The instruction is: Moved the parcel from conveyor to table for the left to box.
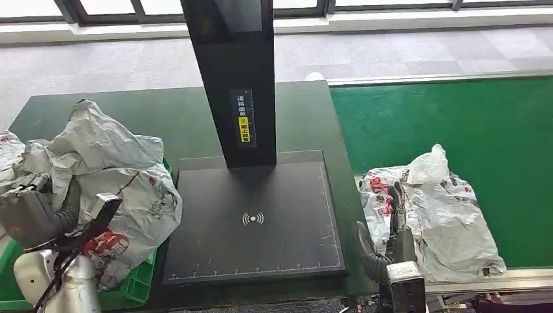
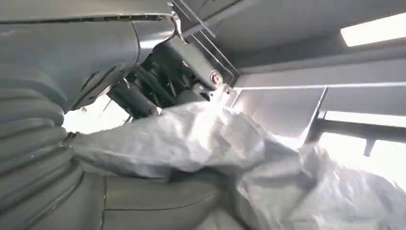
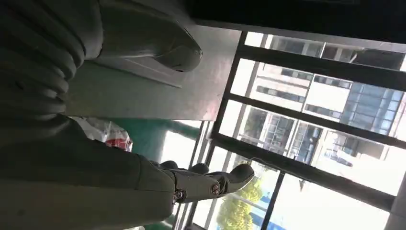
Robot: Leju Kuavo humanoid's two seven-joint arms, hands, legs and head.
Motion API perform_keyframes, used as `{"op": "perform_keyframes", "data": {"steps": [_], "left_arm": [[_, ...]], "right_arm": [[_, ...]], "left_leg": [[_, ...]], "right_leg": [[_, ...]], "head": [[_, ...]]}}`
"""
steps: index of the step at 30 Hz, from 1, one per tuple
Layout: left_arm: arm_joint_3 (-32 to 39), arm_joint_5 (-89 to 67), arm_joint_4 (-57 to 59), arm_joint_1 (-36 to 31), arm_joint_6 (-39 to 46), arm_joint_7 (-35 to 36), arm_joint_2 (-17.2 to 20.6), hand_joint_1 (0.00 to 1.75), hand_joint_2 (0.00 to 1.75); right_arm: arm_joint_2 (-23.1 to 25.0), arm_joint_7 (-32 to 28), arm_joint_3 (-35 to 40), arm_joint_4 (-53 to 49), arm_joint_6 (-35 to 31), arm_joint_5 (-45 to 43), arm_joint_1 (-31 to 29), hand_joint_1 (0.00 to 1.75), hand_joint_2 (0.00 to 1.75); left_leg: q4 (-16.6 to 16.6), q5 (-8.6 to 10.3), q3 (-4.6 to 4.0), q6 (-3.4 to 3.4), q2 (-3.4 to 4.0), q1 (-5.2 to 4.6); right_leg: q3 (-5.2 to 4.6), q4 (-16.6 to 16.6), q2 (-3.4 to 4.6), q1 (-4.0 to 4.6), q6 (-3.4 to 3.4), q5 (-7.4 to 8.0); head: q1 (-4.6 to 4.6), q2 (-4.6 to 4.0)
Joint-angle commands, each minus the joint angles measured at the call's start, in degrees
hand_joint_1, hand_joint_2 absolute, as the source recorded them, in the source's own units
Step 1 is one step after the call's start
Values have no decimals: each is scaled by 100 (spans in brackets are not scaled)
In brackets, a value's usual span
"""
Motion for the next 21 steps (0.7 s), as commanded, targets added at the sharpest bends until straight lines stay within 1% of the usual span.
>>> {"op": "perform_keyframes", "data": {"steps": [1,2,4,5,6,7,8,9,10,11,12,13,14,15,16,18,19,20,21], "left_arm": [[629,1046,1237,-554,-4,-185,327,0,0],[803,1228,1310,-604,-4,-373,333,0,0],[1472,1649,1324,-866,-4,-702,179,0,0],[1683,1718,1387,-936,-4,-835,167,0,0],[1752,1722,1451,-958,-4,-812,194,0,0],[2124,1802,1519,-1037,-4,-947,232,0,0],[2195,1855,1562,-1027,-4,-961,266,0,0],[2190,2008,1703,-978,-4,-989,389,0,0],[2329,2037,1746,-999,-4,-1136,442,0,0],[2387,2075,1790,-1011,-4,-1223,476,0,0],[2415,2219,1912,-1089,-4,-1339,518,0,0],[2538,2119,1911,-1169,-4,-1406,528,0,0],[2618,2037,1871,-1222,-4,-1406,516,0,0],[2522,2363,1866,-1219,-4,-1406,535,0,0],[2480,2529,1765,-1154,-4,-1406,533,0,0],[2204,3059,1619,-917,-4,-1373,593,0,0],[2020,3244,1500,-796,-4,-1252,606,0,0],[1855,3293,1481,-719,-4,-1121,640,0,0],[1677,3204,1484,-677,-4,-959,651,0,0]], "right_arm": [[26,49,-178,229,-55,63,-103,0,175],[10,49,-155,260,-80,64,-126,0,175],[-19,99,-60,319,-82,114,-216,0,175],[-34,121,-23,344,-88,125,-242,0,175],[-38,131,-7,358,-93,128,-252,0,175],[-65,149,48,402,-110,132,-268,0,175],[-72,150,62,419,-117,132,-272,0,175],[-87,149,76,443,-131,133,-269,0,175],[-107,147,80,446,-151,134,-251,0,175],[-113,147,82,449,-161,134,-242,0,175],[-125,148,90,453,-180,134,-232,0,175],[-132,148,94,457,-196,135,-224,0,175],[-135,150,100,465,-210,132,-226,0,175],[-143,153,115,488,-223,121,-240,0,175],[-152,156,130,511,-227,112,-261,0,175],[-165,161,145,559,-250,108,-298,0,175],[-167,164,139,556,-266,105,-293,0,175],[-161,168,125,538,-285,95,-277,0,175],[-153,168,100,496,-306,95,-240,0,175]], "left_leg": [[-10,7,2,2,4,0],[-6,4,2,1,4,1],[-14,6,7,2,15,2],[-11,5,6,2,13,1],[-11,6,5,3,12,3],[-13,6,9,3,17,-1],[-8,1,9,1,19,2],[-14,4,11,2,30,0],[-21,6,15,2,38,0],[-19,5,14,2,28,-2],[-26,8,19,1,43,1],[-19,4,16,1,21,-3],[-26,10,17,1,26,-2],[-18,4,16,0,15,-1],[-26,9,18,1,25,0],[-27,7,14,0,16,-2],[-31,11,14,-3,29,3],[-28,6,15,-4,24,-4],[-38,10,12,-3,33,-2]], "right_leg": [[2,-7,-10,2,-5,5],[3,-4,-6,2,-3,3],[4,-10,-1,5,-5,7],[4,-7,-1,3,-4,6],[5,-9,-3,6,-4,7],[6,-7,4,1,-4,7],[7,-4,12,3,-4,6],[6,-6,17,2,-5,10],[10,-12,23,2,-6,14],[10,-8,17,-1,-5,10],[10,-16,26,3,-8,17],[13,-5,13,-5,-5,6],[11,-12,12,-4,-9,11],[14,-3,7,-5,-7,4],[11,-9,12,-4,-10,11],[16,-5,6,-7,-8,6],[15,-12,15,-1,-10,13],[15,-1,16,-8,-8,5],[16,-7,20,-6,-10,10]], "head": [[-2,0],[-2,0],[-2,0],[0,0],[0,0],[-2,0],[0,0],[0,0],[-2,0],[0,0],[0,0],[-2,0],[0,0],[0,0],[0,0],[0,0],[-2,0],[0,0],[0,0]]}}
